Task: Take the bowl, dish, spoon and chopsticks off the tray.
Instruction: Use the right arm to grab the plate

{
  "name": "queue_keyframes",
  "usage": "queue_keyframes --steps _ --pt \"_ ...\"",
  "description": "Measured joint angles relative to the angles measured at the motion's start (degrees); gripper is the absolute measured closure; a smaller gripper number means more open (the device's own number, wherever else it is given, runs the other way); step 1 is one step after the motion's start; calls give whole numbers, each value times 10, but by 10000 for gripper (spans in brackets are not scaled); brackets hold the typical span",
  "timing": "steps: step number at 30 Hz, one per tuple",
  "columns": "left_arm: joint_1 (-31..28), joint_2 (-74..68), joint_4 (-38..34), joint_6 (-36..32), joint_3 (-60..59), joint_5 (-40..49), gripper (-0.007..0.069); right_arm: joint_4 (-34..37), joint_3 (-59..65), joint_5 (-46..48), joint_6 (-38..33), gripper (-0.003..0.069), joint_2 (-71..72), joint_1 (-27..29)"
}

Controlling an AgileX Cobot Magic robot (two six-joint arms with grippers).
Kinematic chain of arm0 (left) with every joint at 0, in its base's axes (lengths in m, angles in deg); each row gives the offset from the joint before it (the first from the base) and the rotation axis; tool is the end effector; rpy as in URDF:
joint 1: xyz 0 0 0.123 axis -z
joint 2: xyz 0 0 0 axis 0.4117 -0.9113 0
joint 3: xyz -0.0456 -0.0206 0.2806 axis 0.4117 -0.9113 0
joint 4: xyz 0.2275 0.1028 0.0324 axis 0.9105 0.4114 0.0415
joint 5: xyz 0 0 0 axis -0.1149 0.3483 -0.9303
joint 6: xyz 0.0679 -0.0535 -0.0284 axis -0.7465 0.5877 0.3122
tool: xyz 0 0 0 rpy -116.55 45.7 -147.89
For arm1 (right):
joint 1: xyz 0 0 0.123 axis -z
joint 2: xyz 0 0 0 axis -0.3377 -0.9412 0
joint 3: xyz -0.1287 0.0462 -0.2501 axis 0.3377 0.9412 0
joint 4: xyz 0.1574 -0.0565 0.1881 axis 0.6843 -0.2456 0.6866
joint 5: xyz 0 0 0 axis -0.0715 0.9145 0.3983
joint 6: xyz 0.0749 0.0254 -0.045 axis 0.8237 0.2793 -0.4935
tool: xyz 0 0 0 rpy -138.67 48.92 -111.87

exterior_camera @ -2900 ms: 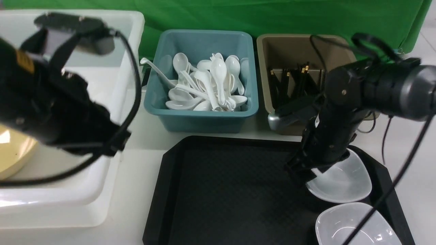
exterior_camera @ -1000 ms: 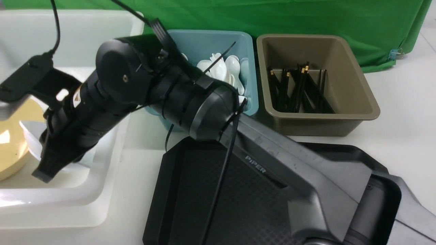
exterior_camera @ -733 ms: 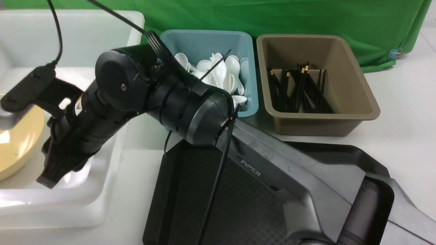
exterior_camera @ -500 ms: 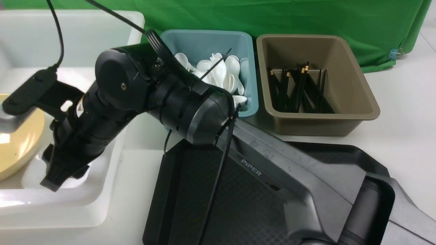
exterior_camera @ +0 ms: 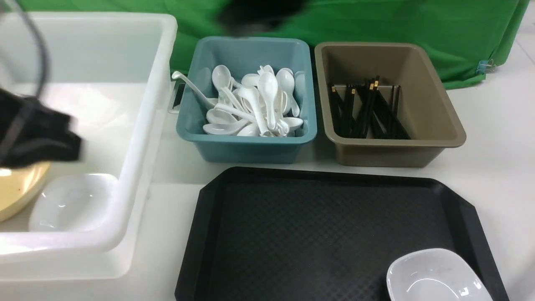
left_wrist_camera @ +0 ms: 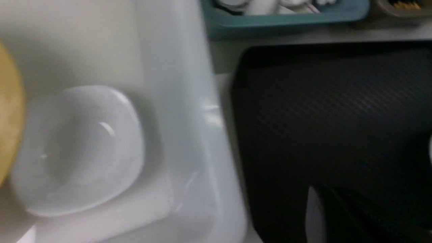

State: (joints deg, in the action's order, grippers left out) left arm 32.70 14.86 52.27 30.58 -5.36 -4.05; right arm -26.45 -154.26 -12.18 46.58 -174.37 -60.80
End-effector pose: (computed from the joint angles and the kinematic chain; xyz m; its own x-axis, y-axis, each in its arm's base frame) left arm 0.1745 -0.0483 0.3891 -0.7420 0.0833 -0.6652 0.2846 0.9375 -0.2001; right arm 0.2925 0.2680 0.4399 -0.4311 -0.5624 -0.7056 -0.7800 0.6254 -0.0220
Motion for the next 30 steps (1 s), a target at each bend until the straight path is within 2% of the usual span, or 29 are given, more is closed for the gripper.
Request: queue_keyframes --steps 3,5,6,8,9,11,12,14,18,22,24,28,29,30 --pt "102 -7 1 0 0 -2 642 -7 249 -7 3 601 135 50" --pt "140 -18 2 0 0 -8 642 -9 390 -41 15 528 195 60" --pt "160 -24 2 0 0 -16 642 -8 456 -76 20 466 218 60" --pt "175 -32 2 0 0 -23 642 -7 518 -103 21 418 235 57" --pt "194 -52 4 0 0 -38 642 -6 623 -162 30 294 252 51" --pt "202 -63 4 -1 0 -46 642 -6 657 -192 42 237 253 50" --pt "210 -83 4 -12 0 -55 642 -6 723 -237 72 163 249 50" --pt "215 -110 4 -35 0 -59 642 -6 769 -269 94 105 241 50" --pt "227 -152 1 -87 0 -64 642 -4 808 -303 115 83 220 46" --pt "256 -213 0 -181 0 -66 642 -2 811 -323 134 83 184 31" --pt "263 -222 -1 -197 0 -61 642 -2 811 -325 142 85 174 29" --pt "284 -240 -1 -226 0 -45 642 -15 810 -326 170 150 154 29" --pt "287 -240 -2 -233 0 -44 642 -19 810 -325 171 184 154 29" --pt "287 -240 -5 -237 0 -44 642 -22 810 -326 171 255 154 29"
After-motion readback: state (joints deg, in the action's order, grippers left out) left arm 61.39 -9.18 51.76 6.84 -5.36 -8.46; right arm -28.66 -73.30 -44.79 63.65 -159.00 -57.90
